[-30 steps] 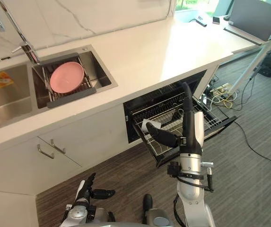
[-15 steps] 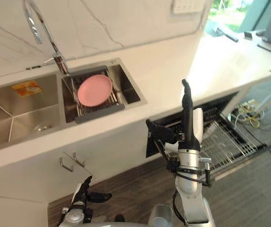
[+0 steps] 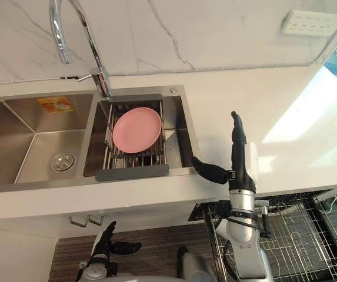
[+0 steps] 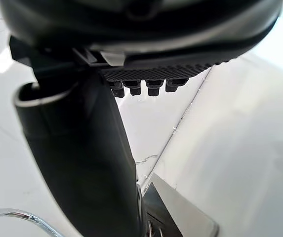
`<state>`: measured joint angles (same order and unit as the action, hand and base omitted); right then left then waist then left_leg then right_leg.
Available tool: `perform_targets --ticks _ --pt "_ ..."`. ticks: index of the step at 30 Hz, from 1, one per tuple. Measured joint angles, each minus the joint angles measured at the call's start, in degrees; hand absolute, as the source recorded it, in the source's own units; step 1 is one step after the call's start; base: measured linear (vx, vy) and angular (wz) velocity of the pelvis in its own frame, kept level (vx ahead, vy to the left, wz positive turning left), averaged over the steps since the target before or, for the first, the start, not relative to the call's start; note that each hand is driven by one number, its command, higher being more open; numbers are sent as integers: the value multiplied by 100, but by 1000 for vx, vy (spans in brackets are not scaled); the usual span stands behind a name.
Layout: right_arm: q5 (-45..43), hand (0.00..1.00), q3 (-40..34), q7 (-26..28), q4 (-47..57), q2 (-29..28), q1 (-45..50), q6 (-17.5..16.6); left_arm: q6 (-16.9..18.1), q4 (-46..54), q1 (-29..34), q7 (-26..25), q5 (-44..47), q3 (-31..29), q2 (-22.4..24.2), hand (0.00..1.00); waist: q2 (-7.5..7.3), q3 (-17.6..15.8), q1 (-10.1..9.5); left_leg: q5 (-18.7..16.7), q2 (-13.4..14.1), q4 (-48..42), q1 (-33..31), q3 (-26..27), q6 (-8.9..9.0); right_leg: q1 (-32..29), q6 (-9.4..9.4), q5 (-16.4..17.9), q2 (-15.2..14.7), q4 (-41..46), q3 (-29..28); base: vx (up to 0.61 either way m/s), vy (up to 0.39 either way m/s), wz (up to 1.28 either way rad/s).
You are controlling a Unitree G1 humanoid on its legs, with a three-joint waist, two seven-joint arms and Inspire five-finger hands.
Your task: Walk over to the sink, pick up the cup, carry it to the dishwasher, place the cup inside the dishwasher, then close the dishwasher door
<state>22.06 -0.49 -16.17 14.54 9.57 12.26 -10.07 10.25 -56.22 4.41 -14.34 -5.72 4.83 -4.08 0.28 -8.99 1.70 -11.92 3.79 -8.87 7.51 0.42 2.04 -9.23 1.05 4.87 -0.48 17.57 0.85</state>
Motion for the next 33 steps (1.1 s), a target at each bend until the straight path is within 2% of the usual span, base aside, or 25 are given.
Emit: perform_targets --ticks 5,6,15,18,22,24,27,33 --pt "0 100 0 50 2 -6 17 -6 -9 -36 15 58 0 10 -22 100 -69 68 4 142 -107 76 43 -126 -38 347 99 -284 -106 -577 61 -32 53 12" --pt "-1 100 79 226 -56 20 22 -34 -68 -51 62 62 2 -3 -125 100 -131 109 5 255 170 652 192 -140 234 1008 -38 -1301 157 -2242 129 -32 21 7" --pt "9 100 43 227 -55 -9 32 -21 -99 -52 85 143 17 -120 -101 100 -116 102 72 259 178 665 245 17 228 1013 -49 -1317 157 -2245 58 -3 4 -5" --pt "69 100 -232 227 -35 -172 102 18 -112 -51 84 287 34 -119 -86 100 -66 92 75 259 176 672 293 64 228 1053 -42 -1320 144 -2249 64 -8 8 -2" --pt "232 100 -638 210 220 -316 172 256 -120 -59 90 488 196 -106 -47 100 54 81 78 255 179 677 309 187 236 1109 -4 -1294 109 -2251 126 -39 19 4" --pt "264 100 -780 189 330 -315 186 293 -125 -70 104 560 254 -102 -24 100 106 113 85 261 245 671 305 379 256 1145 27 -1272 89 -2250 204 -39 8 19" --pt "279 100 -938 180 436 -273 159 307 -124 -67 114 599 256 -99 13 100 145 138 75 318 304 677 298 583 272 1204 67 -1243 16 -2256 351 -37 16 26" --pt "271 100 -791 330 435 74 -39 301 -124 -52 118 622 286 -100 6 100 150 143 28 347 276 716 295 551 254 1211 80 -1242 -26 -2274 411 -11 21 6"
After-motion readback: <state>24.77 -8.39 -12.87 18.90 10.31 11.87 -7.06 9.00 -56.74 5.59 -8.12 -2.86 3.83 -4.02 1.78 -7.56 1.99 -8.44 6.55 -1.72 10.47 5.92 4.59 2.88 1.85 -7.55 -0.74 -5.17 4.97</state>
